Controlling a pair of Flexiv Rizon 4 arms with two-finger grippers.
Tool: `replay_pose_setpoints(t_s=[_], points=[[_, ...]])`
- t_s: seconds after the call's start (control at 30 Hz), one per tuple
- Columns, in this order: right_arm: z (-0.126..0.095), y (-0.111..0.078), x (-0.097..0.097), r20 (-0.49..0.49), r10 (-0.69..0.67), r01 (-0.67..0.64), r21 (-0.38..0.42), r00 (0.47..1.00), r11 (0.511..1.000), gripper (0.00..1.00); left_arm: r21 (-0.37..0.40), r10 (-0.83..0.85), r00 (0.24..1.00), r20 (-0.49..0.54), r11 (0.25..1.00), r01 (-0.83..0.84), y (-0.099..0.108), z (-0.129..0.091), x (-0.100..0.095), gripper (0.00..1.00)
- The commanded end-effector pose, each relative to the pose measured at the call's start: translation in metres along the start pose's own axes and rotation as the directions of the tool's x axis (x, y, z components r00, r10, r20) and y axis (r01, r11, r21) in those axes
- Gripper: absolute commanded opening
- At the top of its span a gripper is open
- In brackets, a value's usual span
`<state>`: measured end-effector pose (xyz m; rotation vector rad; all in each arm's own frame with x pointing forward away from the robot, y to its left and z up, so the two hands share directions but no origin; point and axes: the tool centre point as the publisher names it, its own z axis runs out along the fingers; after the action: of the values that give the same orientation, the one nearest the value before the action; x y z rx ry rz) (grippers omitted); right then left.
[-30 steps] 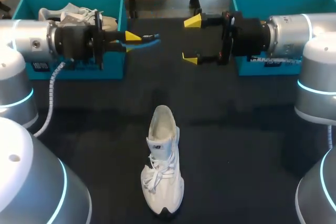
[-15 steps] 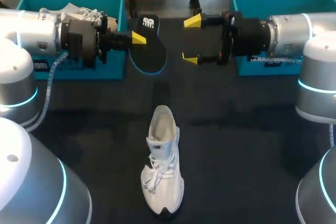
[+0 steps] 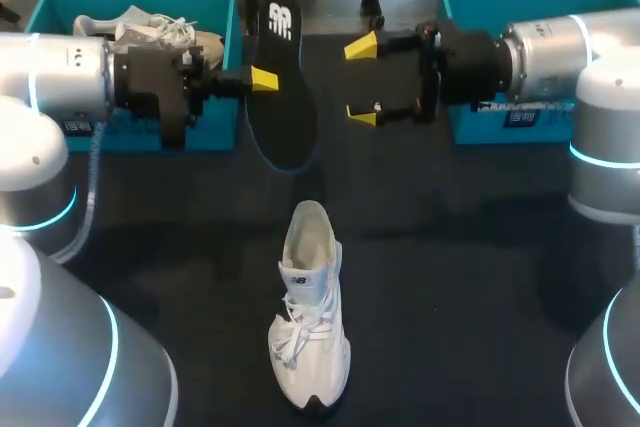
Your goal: Take the shoe out of the shoebox, open the shoe tongue, remove and reinsert the insole, then place the shoe into the shoebox
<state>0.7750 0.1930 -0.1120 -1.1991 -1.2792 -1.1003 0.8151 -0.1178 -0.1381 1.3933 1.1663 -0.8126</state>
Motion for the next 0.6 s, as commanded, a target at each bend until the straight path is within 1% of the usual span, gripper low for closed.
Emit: replay_pose_setpoints(t_s=[0.03,0.1,0.27,0.47,0.5,0.57,0.6], points=[[0.006,0.007,-0.006,0.008,-0.027,0.027,0.032,1.0,0.999,1.0,0.008,-0.004,1.0,0.004,1.0,0.004,0.0,-0.001,0.002,0.0],[0.009,0.007,-0.01,0.009,-0.058,0.057,0.045,0.998,0.997,1.0,0.019,-0.029,1.0,0.011,0.999,0.028,0.001,0.0,0.002,0.0],[0.017,0.008,-0.017,0.013,-0.092,0.091,0.056,0.996,0.994,1.0,0.009,-0.049,0.999,0.015,0.999,0.049,0.002,0.002,0.001,0.0],[0.029,0.011,-0.021,0.025,-0.102,0.1,0.04,0.995,0.994,1.0,-0.011,-0.08,0.997,0.022,0.997,0.08,0.001,0.007,-0.001,0.0],[0.032,0.012,-0.021,0.025,-0.106,0.105,0.032,0.994,0.994,0.98,-0.017,-0.086,0.996,0.023,0.996,0.086,0.0,0.009,0.0,0.0],[0.037,0.013,-0.021,0.02,-0.12,0.119,0.029,0.993,0.992,0.86,-0.021,-0.093,0.995,0.025,0.995,0.094,0.0,0.012,0.0,0.0],[0.038,0.013,-0.022,0.02,-0.13,0.129,0.032,0.991,0.991,0.82,-0.024,-0.098,0.995,0.024,0.995,0.099,0.0,0.013,0.0,0.0]])
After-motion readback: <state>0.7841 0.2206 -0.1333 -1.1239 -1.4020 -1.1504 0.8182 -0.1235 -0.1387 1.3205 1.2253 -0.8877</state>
